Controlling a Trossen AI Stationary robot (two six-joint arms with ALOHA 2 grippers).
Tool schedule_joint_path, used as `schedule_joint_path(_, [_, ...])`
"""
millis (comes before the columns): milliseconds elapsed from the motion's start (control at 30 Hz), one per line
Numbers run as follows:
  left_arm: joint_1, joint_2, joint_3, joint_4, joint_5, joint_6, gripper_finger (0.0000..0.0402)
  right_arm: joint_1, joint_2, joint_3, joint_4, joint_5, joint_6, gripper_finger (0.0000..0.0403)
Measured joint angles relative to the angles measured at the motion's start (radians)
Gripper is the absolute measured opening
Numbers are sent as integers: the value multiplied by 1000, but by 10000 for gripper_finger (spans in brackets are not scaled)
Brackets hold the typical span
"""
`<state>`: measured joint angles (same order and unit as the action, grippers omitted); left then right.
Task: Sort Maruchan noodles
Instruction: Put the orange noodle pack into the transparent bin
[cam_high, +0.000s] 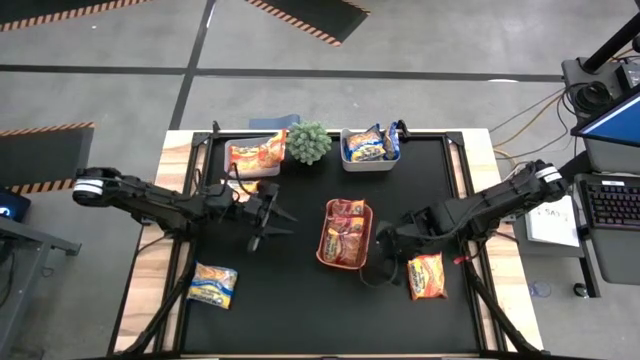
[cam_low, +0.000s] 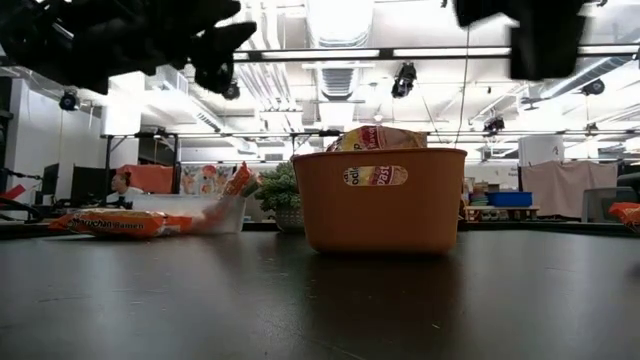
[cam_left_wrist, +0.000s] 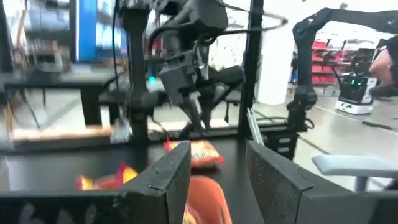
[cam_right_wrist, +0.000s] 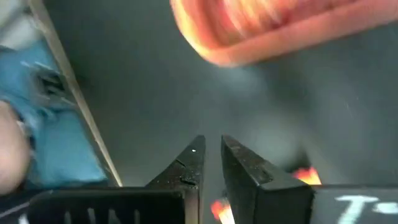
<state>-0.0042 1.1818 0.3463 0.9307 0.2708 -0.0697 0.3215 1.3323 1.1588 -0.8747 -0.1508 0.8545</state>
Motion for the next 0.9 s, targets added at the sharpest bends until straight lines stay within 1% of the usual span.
schedule_joint_path(33, [0, -8, 0, -28, -3, -20, 139, 13, 0, -14, -14, -5, 30, 38])
schedule_joint_path(100, [-1, -23, 14, -123, -49, -64, 139, 44, -5, -46, -47, -6, 74, 38])
schedule_joint_path(167, [-5, -42, 42, -307, -129, -100, 139, 72, -13, -87, -82, -8, 97, 38])
schedule_joint_path(233, [-10, -50, 102, -566, -226, -121, 139, 91, -24, -123, -55, -3, 94, 38])
schedule_joint_path(333, [-15, -34, 237, -1109, -403, -175, 139, 96, -43, -162, -65, 63, 61, 38])
schedule_joint_path(367, [-17, -15, 280, -1276, -443, -194, 139, 96, -51, -168, -56, 92, 40, 38])
schedule_joint_path(433, [-29, 28, 344, -1533, -476, -202, 139, 90, -71, -172, -56, 153, -9, 38])
schedule_joint_path(467, [-38, 47, 362, -1603, -488, -197, 139, 85, -81, -173, -49, 186, -40, 38])
schedule_joint_path(500, [-44, 68, 371, -1638, -503, -190, 139, 80, -92, -173, -35, 217, -68, 38])
schedule_joint_path(667, [-48, 148, 365, -1619, -516, -155, 139, 56, -159, -171, 65, 327, -204, 38])
schedule_joint_path(700, [-48, 166, 365, -1620, -549, -167, 139, 53, -172, -171, 83, 341, -230, 38])
schedule_joint_path(800, [-47, 218, 364, -1629, -696, -227, 139, 51, -210, -171, 125, 394, -312, 38])
schedule_joint_path(900, [-46, 269, 364, -1630, -789, -287, 139, 51, -240, -171, 161, 461, -389, 38])
